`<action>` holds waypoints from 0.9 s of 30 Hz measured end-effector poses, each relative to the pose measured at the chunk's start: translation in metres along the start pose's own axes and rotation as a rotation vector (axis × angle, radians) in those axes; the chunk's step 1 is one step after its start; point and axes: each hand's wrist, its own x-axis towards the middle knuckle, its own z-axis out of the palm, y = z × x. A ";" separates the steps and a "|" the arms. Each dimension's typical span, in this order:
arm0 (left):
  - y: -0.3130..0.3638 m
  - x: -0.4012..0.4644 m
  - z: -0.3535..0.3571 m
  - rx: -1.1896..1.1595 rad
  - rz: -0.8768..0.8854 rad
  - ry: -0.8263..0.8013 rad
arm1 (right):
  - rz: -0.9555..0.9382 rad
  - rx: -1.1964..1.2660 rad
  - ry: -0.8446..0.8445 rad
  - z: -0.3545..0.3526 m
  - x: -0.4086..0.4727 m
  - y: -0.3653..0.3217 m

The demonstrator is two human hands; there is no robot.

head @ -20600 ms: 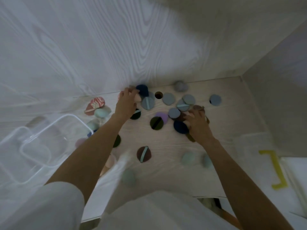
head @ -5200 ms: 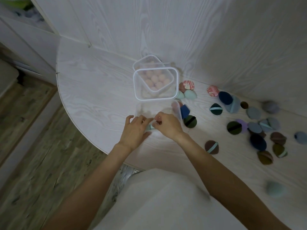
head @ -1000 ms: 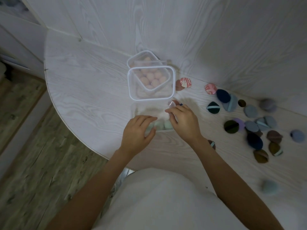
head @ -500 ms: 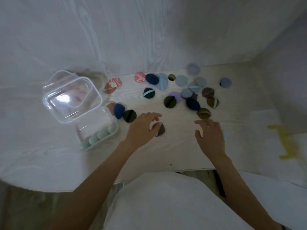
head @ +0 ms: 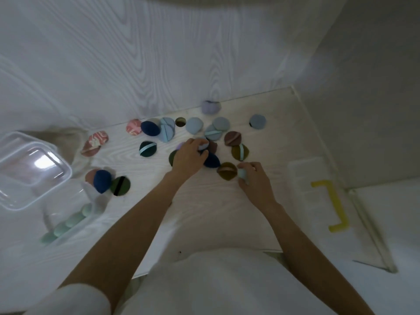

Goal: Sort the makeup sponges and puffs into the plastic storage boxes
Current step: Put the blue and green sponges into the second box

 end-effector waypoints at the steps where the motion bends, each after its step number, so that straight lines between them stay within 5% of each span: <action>1: -0.001 0.002 0.000 0.026 -0.013 -0.004 | -0.041 -0.006 -0.020 0.001 0.006 0.001; 8: -0.042 -0.005 -0.014 0.256 0.013 0.032 | -0.092 0.004 -0.076 0.012 0.027 0.002; 13: -0.056 -0.019 -0.021 0.182 0.000 -0.071 | -0.092 0.060 -0.005 0.010 0.025 -0.009; 18: -0.054 -0.057 -0.040 0.042 -0.050 0.108 | -0.232 0.112 0.138 0.001 0.013 -0.043; 27: -0.153 -0.195 -0.118 0.168 -0.206 0.380 | -0.393 0.272 -0.250 0.071 -0.019 -0.167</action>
